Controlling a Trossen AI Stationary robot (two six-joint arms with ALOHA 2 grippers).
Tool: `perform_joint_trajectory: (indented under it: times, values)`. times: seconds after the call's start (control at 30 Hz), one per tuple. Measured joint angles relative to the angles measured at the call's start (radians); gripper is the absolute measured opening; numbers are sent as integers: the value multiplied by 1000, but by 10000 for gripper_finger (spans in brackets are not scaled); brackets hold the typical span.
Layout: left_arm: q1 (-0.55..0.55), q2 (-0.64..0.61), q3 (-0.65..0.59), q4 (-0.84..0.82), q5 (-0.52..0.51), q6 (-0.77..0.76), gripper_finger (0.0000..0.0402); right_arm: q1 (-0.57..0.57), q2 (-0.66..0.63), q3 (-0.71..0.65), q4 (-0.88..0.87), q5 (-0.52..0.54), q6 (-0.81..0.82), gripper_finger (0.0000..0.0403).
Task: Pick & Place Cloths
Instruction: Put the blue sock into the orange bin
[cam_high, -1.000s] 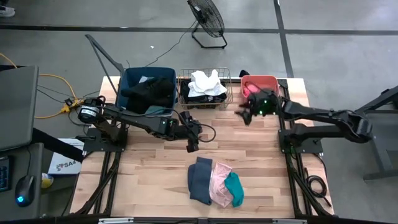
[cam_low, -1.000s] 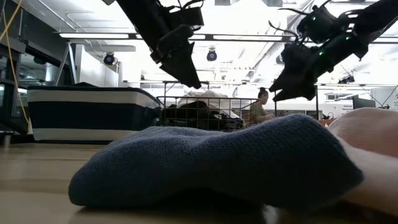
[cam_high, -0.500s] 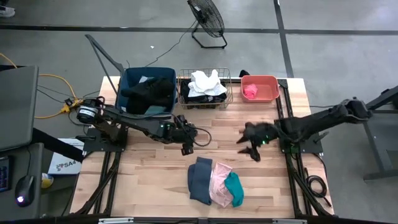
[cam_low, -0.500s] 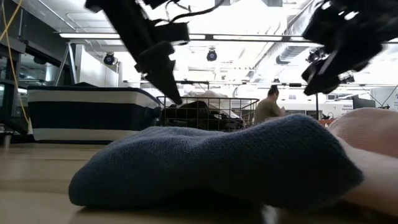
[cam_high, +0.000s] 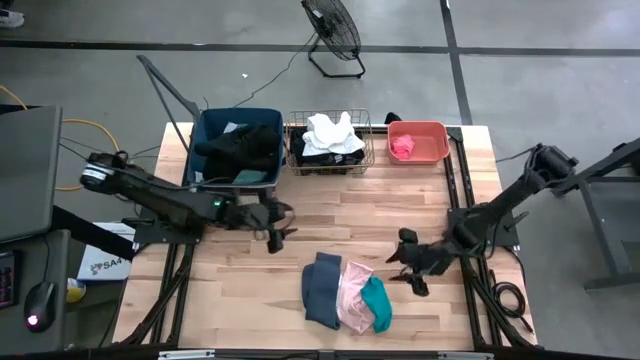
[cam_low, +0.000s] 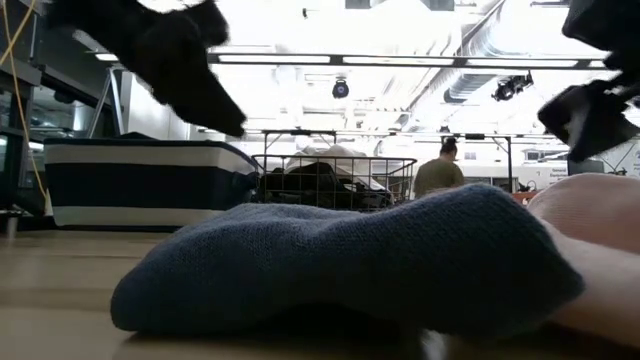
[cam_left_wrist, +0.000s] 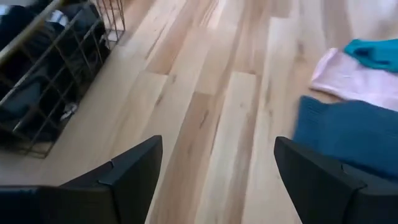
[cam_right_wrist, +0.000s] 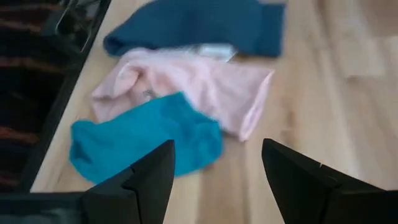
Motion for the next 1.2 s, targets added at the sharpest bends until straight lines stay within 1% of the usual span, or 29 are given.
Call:
perform_joint_trajectory:
  times: [0.03,0.13,0.33,0.4,0.53,0.7,0.93,1.07,1.2]
  values:
    - [-8,-36,-30,12,-15,2,300,13,31,-1,27,0,10,231]
    - [-28,-122,-123,113,-33,3,300,48,119,0,118,-1,21,231]
    - [-51,-282,-305,252,-44,-17,300,72,273,1,303,17,21,231]
    - [-53,-335,-349,260,-46,-24,300,74,315,-2,339,17,9,231]
    - [-53,-425,-396,257,-49,-26,300,74,379,0,407,28,-24,231]
    - [-54,-526,-435,250,-47,11,300,79,439,6,467,49,-26,231]
    - [-54,-667,-511,254,-42,30,300,85,493,5,472,56,-3,228]
    - [-54,-752,-562,254,-38,33,300,87,507,6,474,62,-3,212]
    - [-54,-834,-610,250,-35,36,300,87,509,6,471,64,-6,187]
